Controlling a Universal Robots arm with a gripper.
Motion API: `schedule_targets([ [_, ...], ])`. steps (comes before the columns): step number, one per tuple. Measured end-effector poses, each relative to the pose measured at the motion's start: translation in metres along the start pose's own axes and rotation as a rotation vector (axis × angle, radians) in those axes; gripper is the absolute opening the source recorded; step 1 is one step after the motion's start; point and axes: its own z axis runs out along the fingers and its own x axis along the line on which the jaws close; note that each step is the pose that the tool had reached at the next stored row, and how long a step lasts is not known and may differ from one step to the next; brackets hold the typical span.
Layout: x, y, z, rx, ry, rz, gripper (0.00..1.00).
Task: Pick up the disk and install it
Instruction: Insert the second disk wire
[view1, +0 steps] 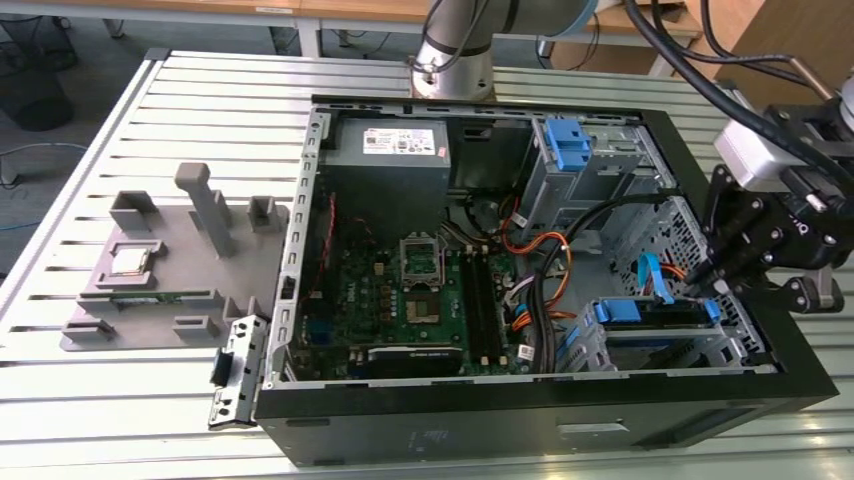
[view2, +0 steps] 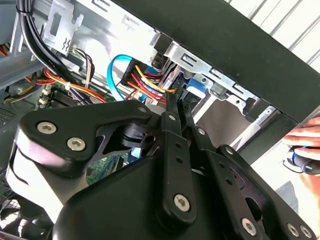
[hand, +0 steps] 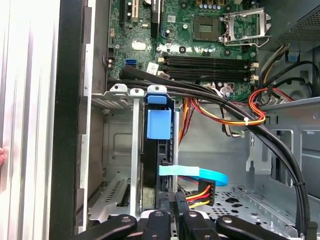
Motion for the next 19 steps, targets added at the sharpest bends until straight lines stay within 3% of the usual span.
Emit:
schedule_targets([
  [19,0.0056,0.0016,0.0028,0.0000,0.0006,0.000,0.16],
])
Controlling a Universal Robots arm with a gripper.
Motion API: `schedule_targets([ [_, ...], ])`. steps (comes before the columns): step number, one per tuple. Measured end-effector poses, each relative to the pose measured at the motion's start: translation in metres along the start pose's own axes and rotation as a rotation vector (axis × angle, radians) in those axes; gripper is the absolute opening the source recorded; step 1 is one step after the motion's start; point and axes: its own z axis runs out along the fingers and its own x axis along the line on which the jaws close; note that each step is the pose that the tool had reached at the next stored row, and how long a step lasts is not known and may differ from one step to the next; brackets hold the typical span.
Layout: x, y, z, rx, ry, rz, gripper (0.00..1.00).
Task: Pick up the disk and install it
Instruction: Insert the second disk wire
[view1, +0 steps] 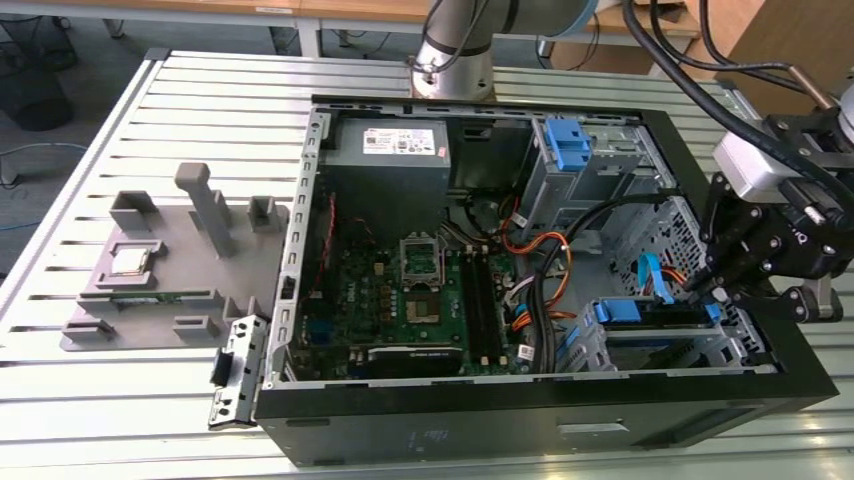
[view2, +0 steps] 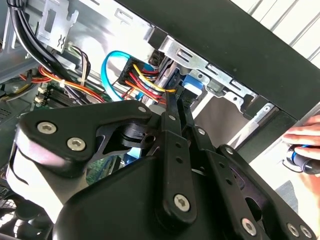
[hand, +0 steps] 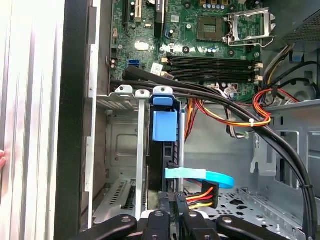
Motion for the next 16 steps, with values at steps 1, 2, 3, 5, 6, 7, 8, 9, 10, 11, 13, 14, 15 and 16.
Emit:
schedule_targets([
  [1,0.0005,0.0000,0.0000,0.0000,0.0000,0.000,0.16],
  [2,0.0008,0.0000,0.0000,0.0000,0.0000,0.000,0.16],
  [3,0.0009,0.0001,0.0003,0.0000,-0.0002,0.000,0.16],
  [5,0.0011,0.0002,0.0010,0.0000,0.0003,0.000,0.16],
  [6,0.0012,0.0002,0.0012,0.0000,0.0002,0.000,0.16],
  [7,0.0012,0.0002,0.0012,0.0000,0.0002,0.000,0.16],
  [8,0.0012,0.0002,0.0013,0.0000,0.0001,0.000,0.16],
  [9,0.0012,0.0002,0.0013,0.0000,0.0000,0.000,0.16],
  [10,0.0012,0.0002,0.0013,0.0000,0.0000,0.000,0.16],
  [11,0.0012,0.0002,0.0013,0.0000,0.0000,0.000,0.16],
  [13,0.0012,0.0002,0.0015,0.0000,-0.0003,0.000,0.17],
  [14,0.0012,0.0002,0.0015,0.0000,-0.0002,0.000,0.17],
  [15,0.0012,0.0002,0.0015,0.0000,-0.0002,0.000,0.17],
  [16,0.0012,0.0002,0.0015,0.0000,-0.0002,0.000,0.24],
])
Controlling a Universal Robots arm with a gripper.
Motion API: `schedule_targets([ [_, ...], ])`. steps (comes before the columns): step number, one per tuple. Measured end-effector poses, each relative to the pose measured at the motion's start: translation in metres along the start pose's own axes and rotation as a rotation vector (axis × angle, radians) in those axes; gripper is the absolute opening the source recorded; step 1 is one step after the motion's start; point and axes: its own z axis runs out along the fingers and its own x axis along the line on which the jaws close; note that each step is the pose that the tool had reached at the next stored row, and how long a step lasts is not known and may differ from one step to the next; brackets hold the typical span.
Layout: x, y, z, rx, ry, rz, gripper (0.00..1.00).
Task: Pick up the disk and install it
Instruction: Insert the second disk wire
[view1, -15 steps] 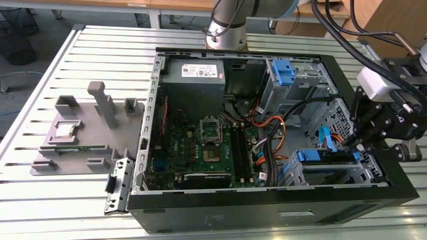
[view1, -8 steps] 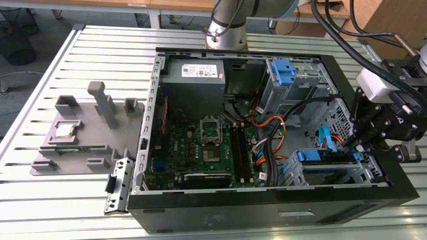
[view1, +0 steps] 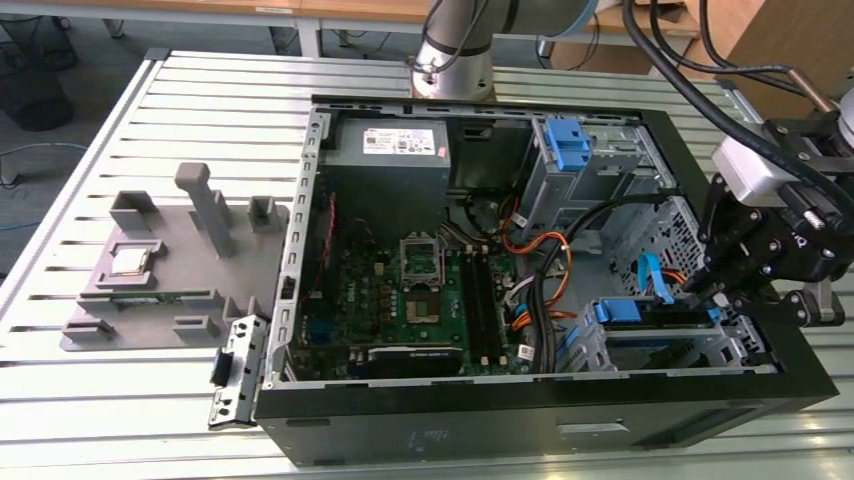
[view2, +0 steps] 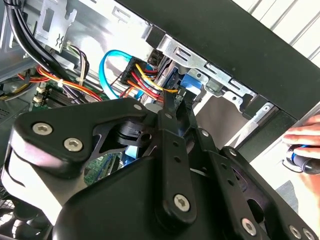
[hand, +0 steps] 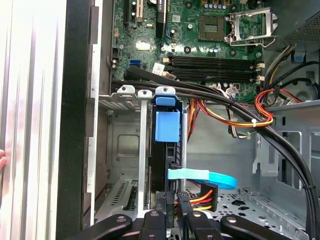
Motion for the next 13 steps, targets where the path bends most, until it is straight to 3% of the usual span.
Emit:
schedule_targets([
  [6,0.0000,-0.0009,-0.0002,-0.0001,0.0006,0.000,0.24],
  [13,0.0002,-0.0089,0.0003,-0.0009,0.0005,0.000,0.24],
])
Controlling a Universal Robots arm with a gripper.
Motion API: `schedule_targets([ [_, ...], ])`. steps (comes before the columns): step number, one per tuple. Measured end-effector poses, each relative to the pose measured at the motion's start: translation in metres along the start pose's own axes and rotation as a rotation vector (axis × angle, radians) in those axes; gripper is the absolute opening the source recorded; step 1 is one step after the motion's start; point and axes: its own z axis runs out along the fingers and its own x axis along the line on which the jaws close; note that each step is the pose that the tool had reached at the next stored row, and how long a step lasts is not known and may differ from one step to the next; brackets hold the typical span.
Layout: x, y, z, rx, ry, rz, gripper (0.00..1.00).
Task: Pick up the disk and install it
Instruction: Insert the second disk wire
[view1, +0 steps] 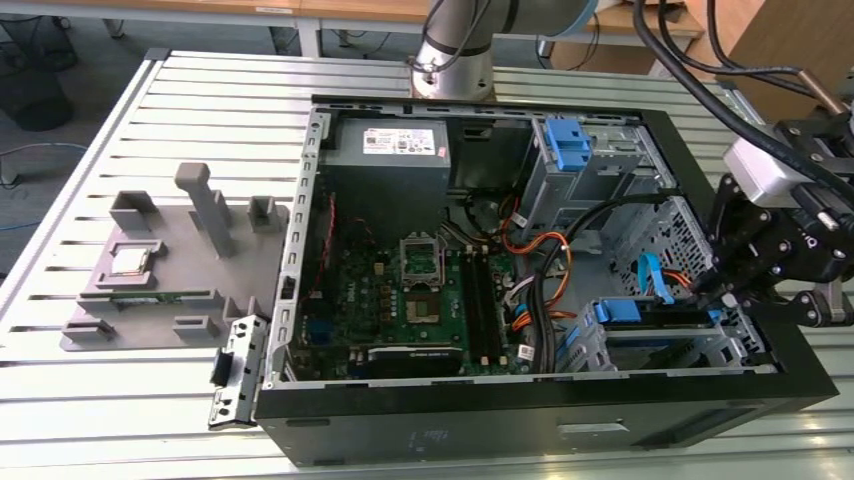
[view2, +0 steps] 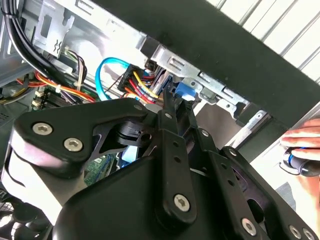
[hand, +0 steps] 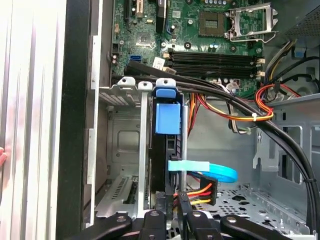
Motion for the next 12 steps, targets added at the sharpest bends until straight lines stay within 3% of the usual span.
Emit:
schedule_targets([
  [12,0.0008,-0.0001,0.0018,-0.0011,-0.0001,0.004,0.24],
])
